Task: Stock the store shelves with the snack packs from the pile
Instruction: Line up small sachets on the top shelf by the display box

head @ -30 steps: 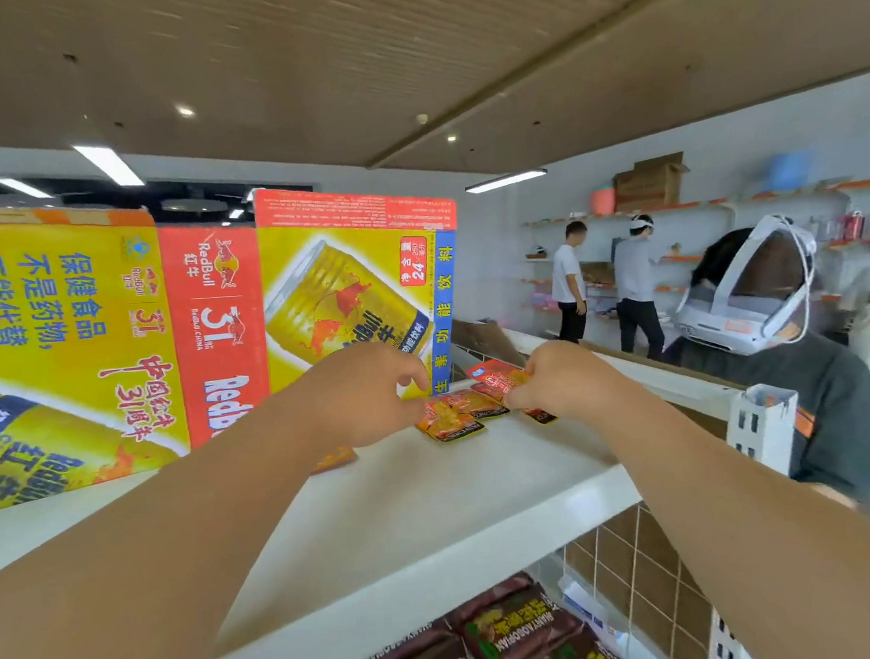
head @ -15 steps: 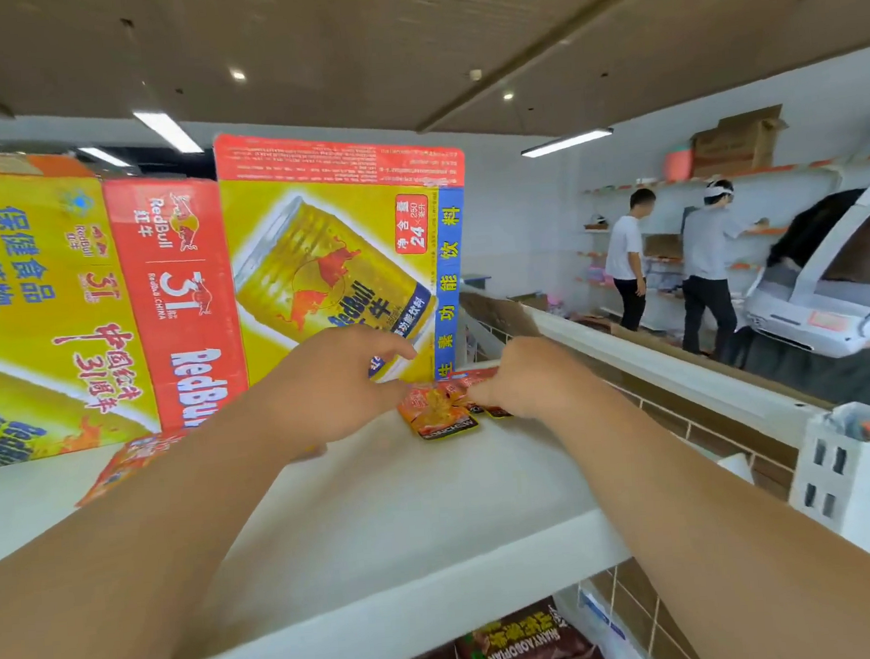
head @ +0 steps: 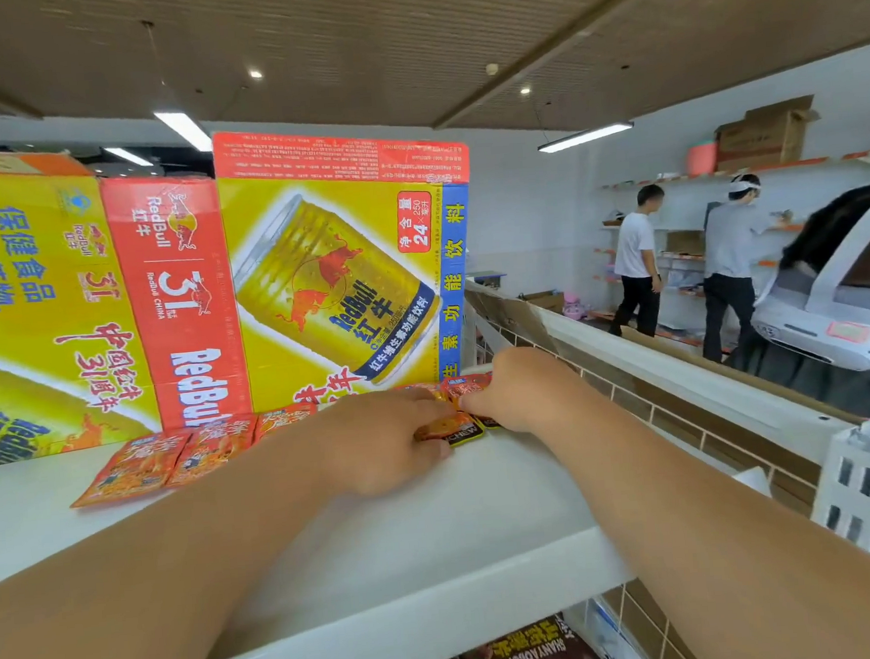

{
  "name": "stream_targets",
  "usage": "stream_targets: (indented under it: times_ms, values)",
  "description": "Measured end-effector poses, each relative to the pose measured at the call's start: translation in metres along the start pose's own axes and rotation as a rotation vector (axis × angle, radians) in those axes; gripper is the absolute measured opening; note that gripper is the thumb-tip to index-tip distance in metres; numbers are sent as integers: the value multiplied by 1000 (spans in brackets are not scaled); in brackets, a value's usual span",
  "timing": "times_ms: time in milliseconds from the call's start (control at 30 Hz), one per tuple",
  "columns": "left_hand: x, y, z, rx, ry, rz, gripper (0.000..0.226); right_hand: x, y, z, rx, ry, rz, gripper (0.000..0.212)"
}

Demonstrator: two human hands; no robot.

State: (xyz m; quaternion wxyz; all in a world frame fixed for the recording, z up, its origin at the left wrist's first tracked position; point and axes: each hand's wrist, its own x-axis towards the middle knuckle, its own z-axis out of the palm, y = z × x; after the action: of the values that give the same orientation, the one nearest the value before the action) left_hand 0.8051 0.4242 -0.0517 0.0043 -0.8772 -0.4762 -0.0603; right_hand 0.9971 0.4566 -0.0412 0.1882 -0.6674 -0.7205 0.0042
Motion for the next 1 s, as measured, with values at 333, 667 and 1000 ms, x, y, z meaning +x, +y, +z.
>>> stream_targets:
  times_ms: [333, 667, 1000]
  values:
    - [-3, 1, -2, -47, 7, 12, 46, 7, 4, 4, -26, -32, -58, 41]
    - [-2, 0, 1, -56, 16, 15, 47, 6, 6, 3, -10, -41, -65, 41]
    - [0, -11, 0, -64, 53, 16, 56, 2, 7, 0, 38, -4, -53, 48]
